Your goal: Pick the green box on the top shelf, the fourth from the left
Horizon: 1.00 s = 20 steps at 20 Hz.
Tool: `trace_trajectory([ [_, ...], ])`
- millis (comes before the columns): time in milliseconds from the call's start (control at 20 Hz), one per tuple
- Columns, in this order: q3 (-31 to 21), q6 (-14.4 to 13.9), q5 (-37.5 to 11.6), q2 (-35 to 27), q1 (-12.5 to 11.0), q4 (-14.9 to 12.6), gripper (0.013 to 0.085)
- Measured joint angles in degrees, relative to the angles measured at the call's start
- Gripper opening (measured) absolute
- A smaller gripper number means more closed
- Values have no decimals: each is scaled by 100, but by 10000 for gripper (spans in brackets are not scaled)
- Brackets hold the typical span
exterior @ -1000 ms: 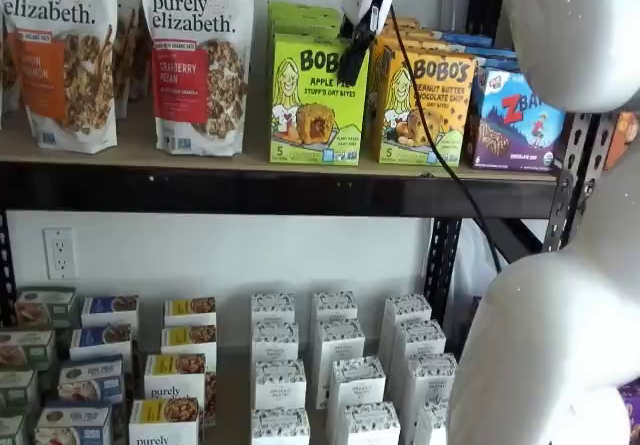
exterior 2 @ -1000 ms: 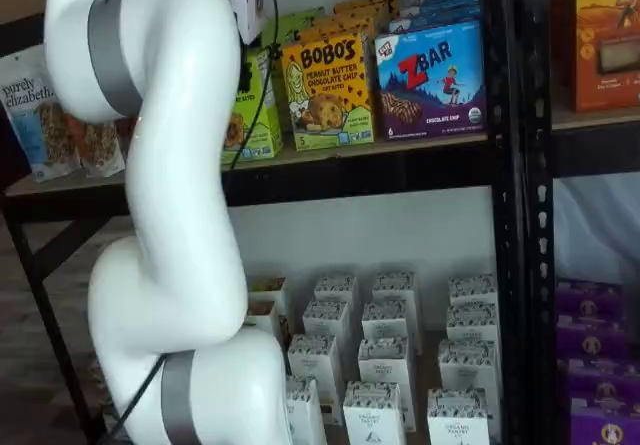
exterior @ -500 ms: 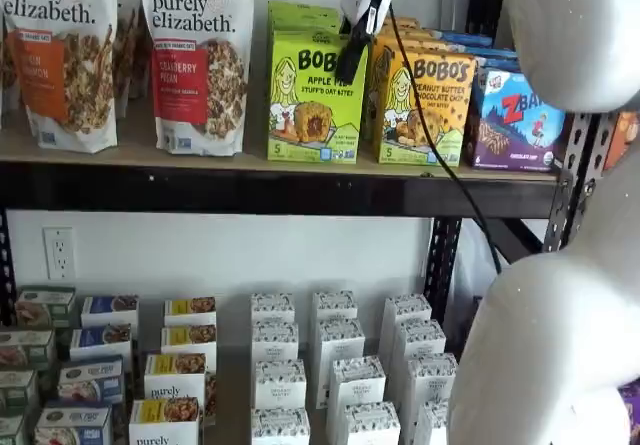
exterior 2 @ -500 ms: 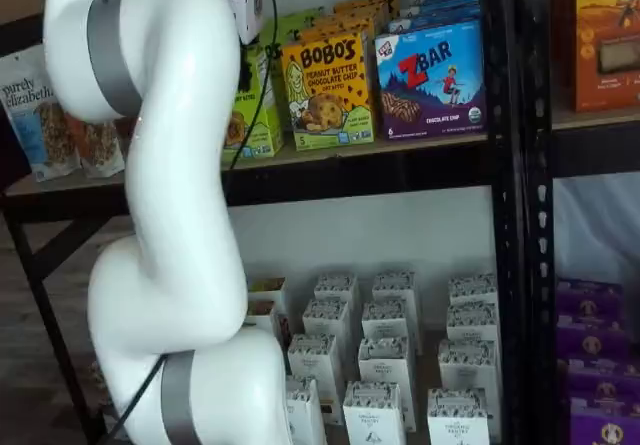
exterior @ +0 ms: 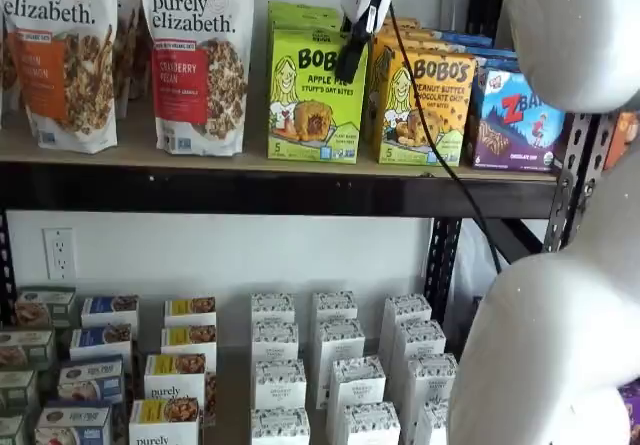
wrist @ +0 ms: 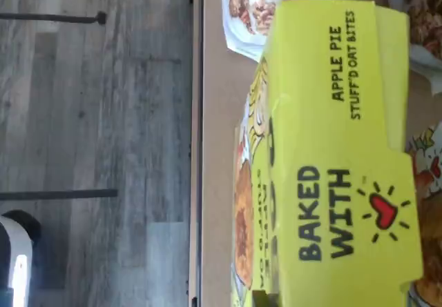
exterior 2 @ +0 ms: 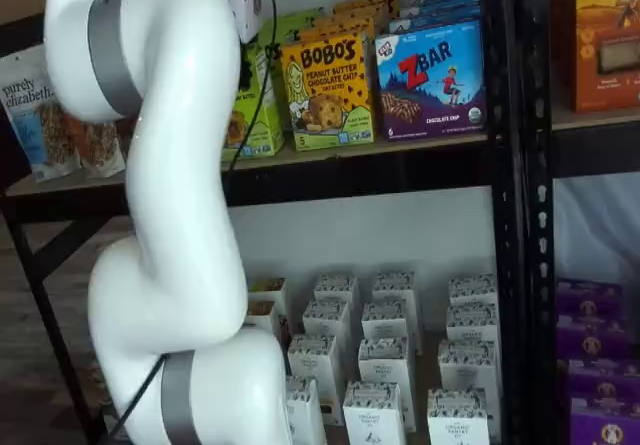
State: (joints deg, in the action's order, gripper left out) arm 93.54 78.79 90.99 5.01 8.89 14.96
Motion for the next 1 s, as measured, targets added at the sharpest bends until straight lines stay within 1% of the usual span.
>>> trace_trajectory([
  [250, 114, -47, 176, -25, 31, -27, 290],
  [550, 298, -101, 536, -49, 47, -26, 290],
  [1000, 115, -157, 675, 275, 65, -2, 290],
])
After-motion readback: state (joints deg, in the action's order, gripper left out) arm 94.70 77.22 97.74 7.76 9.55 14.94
